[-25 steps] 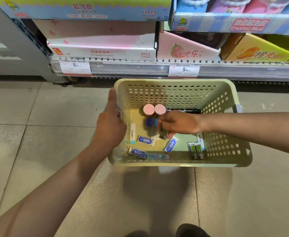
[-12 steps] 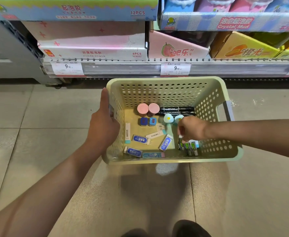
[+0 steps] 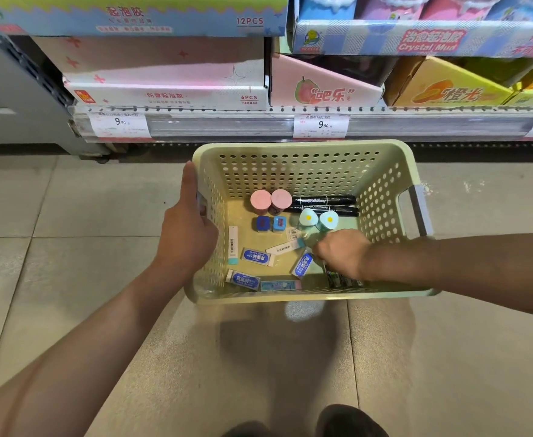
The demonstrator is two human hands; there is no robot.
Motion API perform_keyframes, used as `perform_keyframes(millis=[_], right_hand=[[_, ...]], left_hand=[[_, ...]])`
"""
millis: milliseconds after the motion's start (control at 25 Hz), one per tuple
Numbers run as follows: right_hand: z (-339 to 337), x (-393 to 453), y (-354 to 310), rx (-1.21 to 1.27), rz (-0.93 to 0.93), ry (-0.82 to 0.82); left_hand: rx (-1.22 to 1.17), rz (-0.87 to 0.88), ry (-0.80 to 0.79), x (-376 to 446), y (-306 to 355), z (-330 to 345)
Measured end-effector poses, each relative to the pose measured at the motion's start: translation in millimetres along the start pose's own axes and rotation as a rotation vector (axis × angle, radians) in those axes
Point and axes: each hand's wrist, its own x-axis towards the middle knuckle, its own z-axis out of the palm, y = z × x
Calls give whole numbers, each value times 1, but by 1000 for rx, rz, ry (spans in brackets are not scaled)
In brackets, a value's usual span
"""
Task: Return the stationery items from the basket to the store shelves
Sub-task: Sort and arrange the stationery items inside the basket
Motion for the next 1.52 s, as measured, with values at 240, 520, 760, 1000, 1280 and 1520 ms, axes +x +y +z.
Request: perform_keyframes(millis=[240, 520, 760, 1000, 1280, 1520], right_hand=[[-1, -4, 11, 62, -33, -176], [-51, -18, 45, 6, 72, -403], [-17, -6, 33, -411, 119, -360], [16, 1, 22, -596, 181, -333], [18, 2, 16, -627, 209, -312], [25, 6, 17, -686, 216, -292]], left_hand=[[-4, -22, -20, -1, 3, -2], [-18, -24, -23, -1, 3, -2], [-8, -21, -21, -1, 1, -2], [-15, -23, -27, -1, 3, -2], [-31, -31, -28, -2, 4, -2], [-47, -23, -24, -2, 3, -3]])
